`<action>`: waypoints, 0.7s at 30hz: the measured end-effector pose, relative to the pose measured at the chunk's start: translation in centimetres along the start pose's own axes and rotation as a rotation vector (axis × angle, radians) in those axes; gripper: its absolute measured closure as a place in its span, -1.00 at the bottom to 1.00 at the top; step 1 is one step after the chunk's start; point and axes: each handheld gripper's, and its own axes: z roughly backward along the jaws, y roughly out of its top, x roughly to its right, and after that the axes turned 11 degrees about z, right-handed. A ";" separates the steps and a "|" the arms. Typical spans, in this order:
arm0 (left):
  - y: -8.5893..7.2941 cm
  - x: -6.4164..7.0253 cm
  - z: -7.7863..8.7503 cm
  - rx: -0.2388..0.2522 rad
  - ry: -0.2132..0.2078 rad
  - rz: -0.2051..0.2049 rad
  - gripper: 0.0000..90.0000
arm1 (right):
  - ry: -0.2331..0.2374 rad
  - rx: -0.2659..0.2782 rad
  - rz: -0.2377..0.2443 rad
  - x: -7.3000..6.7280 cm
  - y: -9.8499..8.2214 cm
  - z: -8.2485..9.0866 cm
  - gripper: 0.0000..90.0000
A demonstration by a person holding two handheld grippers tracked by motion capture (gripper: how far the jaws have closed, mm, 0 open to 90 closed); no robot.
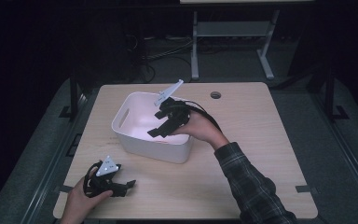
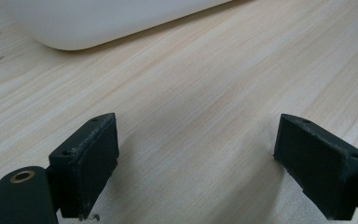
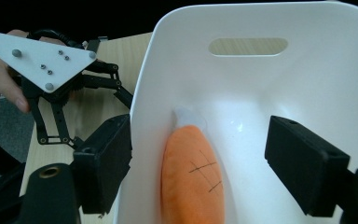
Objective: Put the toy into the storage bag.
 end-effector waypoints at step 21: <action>0.0 0.0 0.0 0.001 0.001 0.001 -0.71 | -0.116 0.057 -0.080 -1.0 -5.6 7.1 -0.57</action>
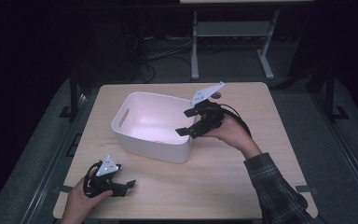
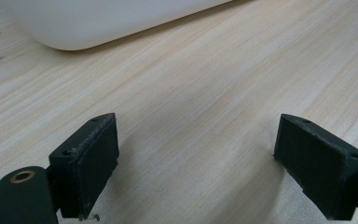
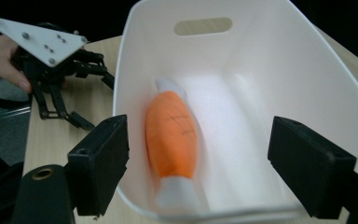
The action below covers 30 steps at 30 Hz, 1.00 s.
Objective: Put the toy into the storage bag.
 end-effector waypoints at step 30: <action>0.0 0.0 0.0 -0.003 -0.002 -0.002 -0.71 | -0.231 -0.024 -0.186 -3.3 -13.4 5.0 -0.71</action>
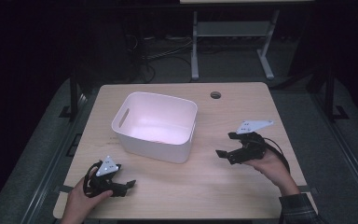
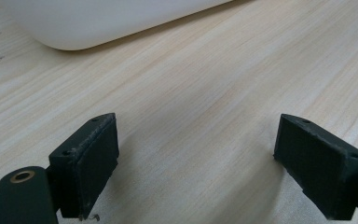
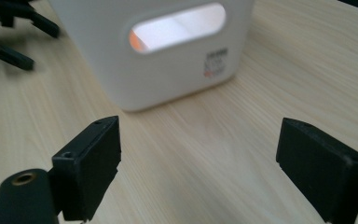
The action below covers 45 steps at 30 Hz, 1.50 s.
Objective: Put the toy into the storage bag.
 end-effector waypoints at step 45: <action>0.0 0.0 0.0 -0.001 0.000 0.000 -0.71 | -0.215 -0.146 -0.139 -3.1 -12.2 2.1 -0.82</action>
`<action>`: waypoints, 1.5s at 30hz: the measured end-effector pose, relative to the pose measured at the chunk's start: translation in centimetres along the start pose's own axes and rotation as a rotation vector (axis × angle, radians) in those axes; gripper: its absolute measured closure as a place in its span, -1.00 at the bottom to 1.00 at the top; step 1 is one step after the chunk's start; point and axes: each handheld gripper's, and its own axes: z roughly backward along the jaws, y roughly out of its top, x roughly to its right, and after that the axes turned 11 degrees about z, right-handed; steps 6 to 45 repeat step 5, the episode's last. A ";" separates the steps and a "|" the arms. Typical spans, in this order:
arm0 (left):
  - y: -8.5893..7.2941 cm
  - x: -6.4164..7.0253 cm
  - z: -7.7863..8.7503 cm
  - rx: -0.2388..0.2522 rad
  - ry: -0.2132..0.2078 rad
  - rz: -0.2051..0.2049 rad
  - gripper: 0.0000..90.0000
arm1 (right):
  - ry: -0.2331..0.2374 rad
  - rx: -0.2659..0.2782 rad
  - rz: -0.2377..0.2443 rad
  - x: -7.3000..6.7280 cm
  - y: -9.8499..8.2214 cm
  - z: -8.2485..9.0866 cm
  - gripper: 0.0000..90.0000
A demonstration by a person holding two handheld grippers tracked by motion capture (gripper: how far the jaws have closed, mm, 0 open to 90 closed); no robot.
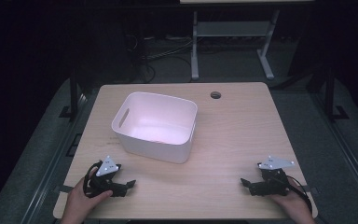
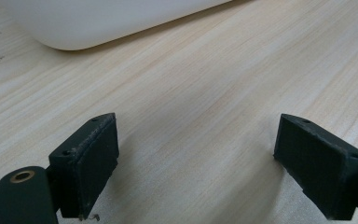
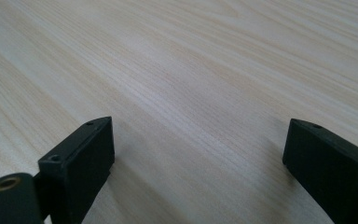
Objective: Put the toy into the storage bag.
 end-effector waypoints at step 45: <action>0.0 0.0 0.0 0.000 0.000 0.000 -0.71 | 0.000 0.000 0.000 0.0 0.0 0.0 -0.82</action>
